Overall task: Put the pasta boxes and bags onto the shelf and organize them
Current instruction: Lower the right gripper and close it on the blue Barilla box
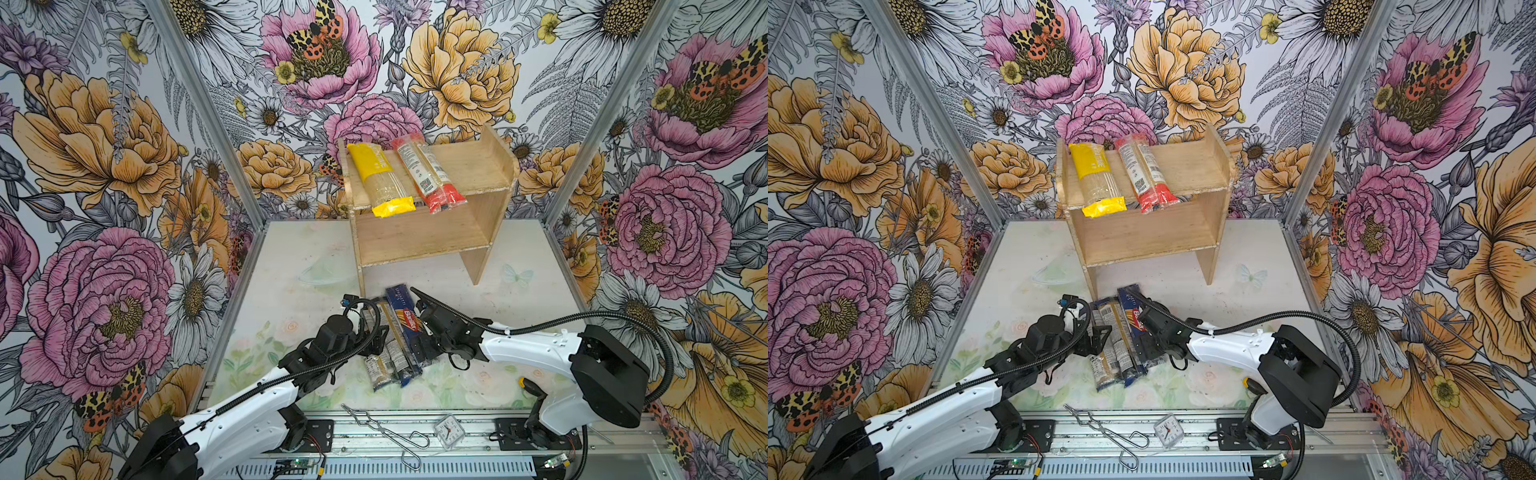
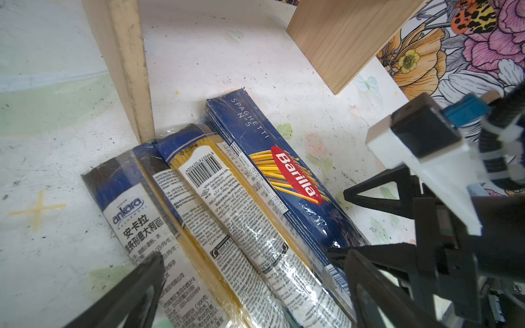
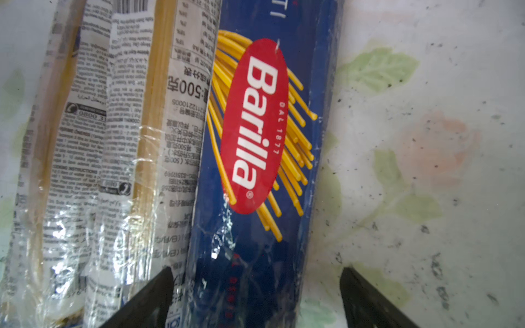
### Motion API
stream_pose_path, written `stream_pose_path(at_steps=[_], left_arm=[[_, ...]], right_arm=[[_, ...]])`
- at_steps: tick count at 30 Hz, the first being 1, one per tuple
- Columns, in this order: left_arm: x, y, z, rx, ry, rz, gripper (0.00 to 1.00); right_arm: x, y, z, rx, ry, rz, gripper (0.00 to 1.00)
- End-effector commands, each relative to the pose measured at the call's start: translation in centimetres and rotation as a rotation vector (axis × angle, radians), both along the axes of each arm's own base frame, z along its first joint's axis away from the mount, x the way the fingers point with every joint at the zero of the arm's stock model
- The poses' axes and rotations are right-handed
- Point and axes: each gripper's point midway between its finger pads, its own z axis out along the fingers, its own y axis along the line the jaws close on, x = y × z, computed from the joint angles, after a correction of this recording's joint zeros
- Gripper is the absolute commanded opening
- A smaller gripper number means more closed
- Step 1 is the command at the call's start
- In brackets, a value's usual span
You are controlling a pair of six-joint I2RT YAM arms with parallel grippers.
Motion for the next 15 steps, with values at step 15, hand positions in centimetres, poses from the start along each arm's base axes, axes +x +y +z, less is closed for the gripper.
stream_pose_path(at_steps=[15], left_arm=[[-0.4, 0.1, 0.2, -0.028, -0.004, -0.014, 0.99]], right_arm=[[0.9, 1.8, -1.1, -0.042, -0.039, 0.032, 0.92]])
